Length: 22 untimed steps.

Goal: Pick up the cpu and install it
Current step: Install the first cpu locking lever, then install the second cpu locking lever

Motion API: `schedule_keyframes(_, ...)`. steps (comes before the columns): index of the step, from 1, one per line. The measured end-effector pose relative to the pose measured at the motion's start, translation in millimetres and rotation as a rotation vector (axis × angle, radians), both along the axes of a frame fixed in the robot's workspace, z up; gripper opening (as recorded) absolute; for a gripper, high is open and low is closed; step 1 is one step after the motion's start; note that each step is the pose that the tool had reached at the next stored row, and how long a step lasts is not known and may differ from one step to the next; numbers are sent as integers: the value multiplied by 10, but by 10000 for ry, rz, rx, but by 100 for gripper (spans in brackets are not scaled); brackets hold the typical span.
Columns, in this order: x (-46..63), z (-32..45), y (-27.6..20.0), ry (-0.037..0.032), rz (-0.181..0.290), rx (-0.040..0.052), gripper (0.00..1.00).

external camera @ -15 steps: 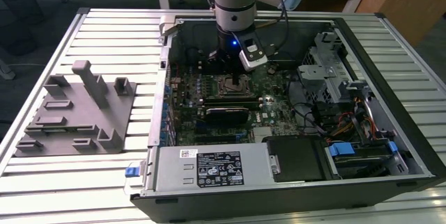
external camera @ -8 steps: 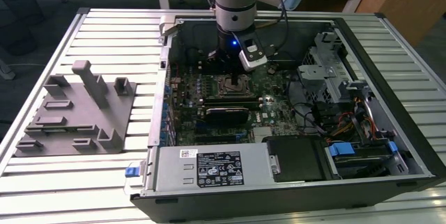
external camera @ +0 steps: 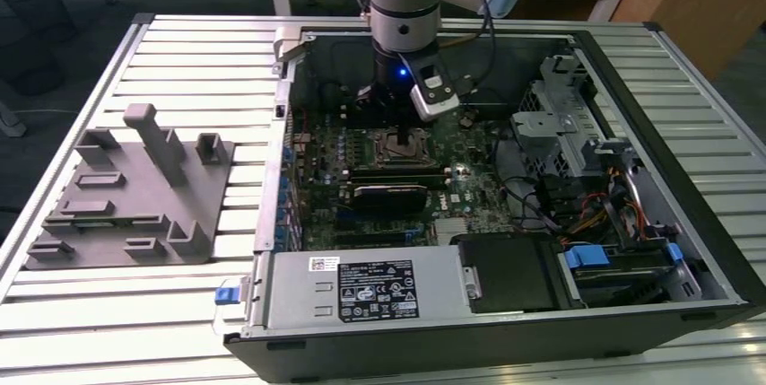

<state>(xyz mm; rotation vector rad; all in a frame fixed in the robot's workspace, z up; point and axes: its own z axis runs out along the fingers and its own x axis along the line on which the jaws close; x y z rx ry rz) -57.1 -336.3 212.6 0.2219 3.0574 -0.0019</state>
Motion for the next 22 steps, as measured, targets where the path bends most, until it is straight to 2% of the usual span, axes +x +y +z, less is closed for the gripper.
schedule_keyframes(9, 0, 101, 0, 1, 24, -1, 11)
schedule_keyframes(16, 0, 107, 0, 0, 404, -1, 11)
schedule_keyframes(22, 0, 107, 0, 0, 437, 0, 11)
